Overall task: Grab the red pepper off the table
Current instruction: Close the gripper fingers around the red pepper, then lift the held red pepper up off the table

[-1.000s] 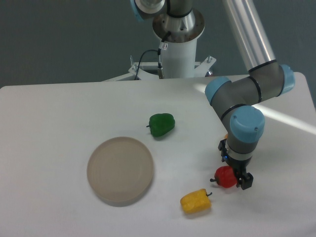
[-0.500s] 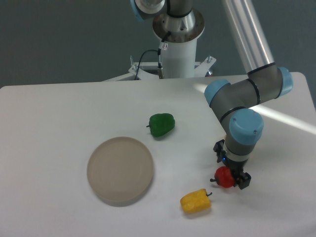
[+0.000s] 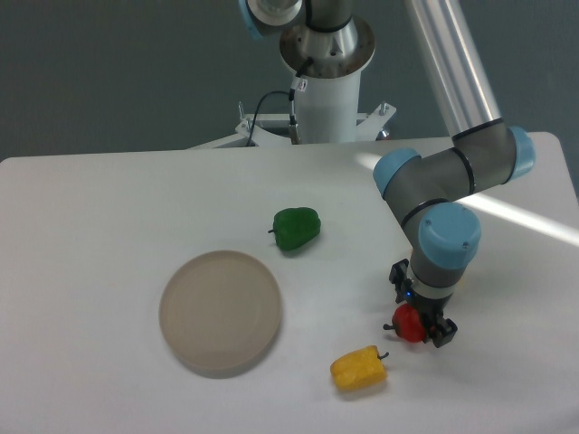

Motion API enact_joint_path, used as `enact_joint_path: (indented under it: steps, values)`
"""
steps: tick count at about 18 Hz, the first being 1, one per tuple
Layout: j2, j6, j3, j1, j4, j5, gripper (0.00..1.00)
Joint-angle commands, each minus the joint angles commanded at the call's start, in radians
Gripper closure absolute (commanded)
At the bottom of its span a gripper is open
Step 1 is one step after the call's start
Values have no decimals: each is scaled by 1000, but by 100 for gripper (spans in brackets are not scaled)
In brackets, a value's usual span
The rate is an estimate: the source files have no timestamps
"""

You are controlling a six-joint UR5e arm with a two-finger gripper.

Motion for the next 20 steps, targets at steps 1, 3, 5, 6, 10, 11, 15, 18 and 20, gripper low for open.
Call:
enact_joint_path:
  steps: [1,3,5,6,10,11,15,18,20]
  values:
    - [2,2,6,0,0,5,64]
    - [9,6,18,0,-2,9,64]
    - [29,35,35,0,-14,11,64]
    - [46,63,37,2,-14,14,64]
    - [89,182,89,24,-67,15,64]
    - [92,213,109,34,-89,14,64]
    - [115,362,161,95,-118,32,64]
    - [115,390,170,107,-124,35,64]
    - [123,390,169,106,-124,35,64]
